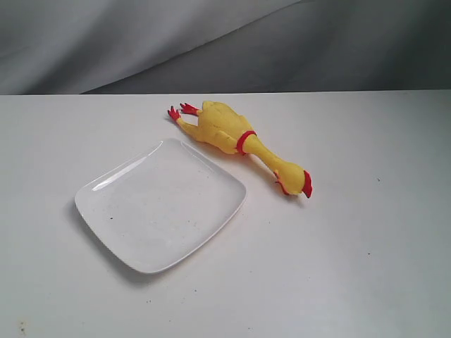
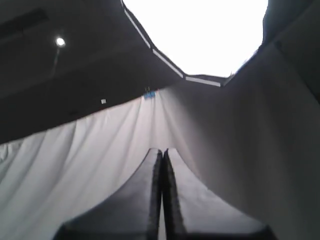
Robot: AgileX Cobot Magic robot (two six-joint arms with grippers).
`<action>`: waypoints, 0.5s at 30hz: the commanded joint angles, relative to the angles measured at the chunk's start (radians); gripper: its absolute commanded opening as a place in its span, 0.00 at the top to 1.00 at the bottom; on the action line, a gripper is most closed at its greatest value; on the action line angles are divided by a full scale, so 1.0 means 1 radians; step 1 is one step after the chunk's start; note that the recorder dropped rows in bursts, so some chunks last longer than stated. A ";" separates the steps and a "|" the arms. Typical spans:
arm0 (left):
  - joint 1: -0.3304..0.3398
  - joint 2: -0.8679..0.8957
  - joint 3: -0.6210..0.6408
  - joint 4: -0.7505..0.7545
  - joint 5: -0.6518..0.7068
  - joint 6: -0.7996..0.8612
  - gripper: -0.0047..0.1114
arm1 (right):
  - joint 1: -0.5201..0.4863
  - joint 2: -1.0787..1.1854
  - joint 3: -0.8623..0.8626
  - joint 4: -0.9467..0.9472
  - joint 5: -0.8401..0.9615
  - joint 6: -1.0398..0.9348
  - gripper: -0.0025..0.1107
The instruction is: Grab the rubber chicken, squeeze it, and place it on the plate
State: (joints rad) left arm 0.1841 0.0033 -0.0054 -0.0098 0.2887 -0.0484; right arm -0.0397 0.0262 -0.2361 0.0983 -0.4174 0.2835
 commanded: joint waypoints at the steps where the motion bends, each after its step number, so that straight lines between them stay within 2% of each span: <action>1: 0.002 -0.003 0.005 -0.007 -0.002 0.000 0.95 | -0.009 0.175 -0.207 -0.017 0.327 0.003 0.98; 11: 0.002 -0.003 0.005 -0.007 -0.002 0.000 0.95 | -0.007 0.700 -0.673 -0.014 0.788 -0.200 0.98; 15: 0.002 -0.003 0.005 -0.007 -0.002 0.000 0.95 | -0.007 0.915 -0.835 0.079 0.915 -0.458 0.98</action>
State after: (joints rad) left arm 0.1841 0.0033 -0.0054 -0.0098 0.2905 -0.0484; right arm -0.0397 0.8140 -0.9740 0.1203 0.3941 0.0054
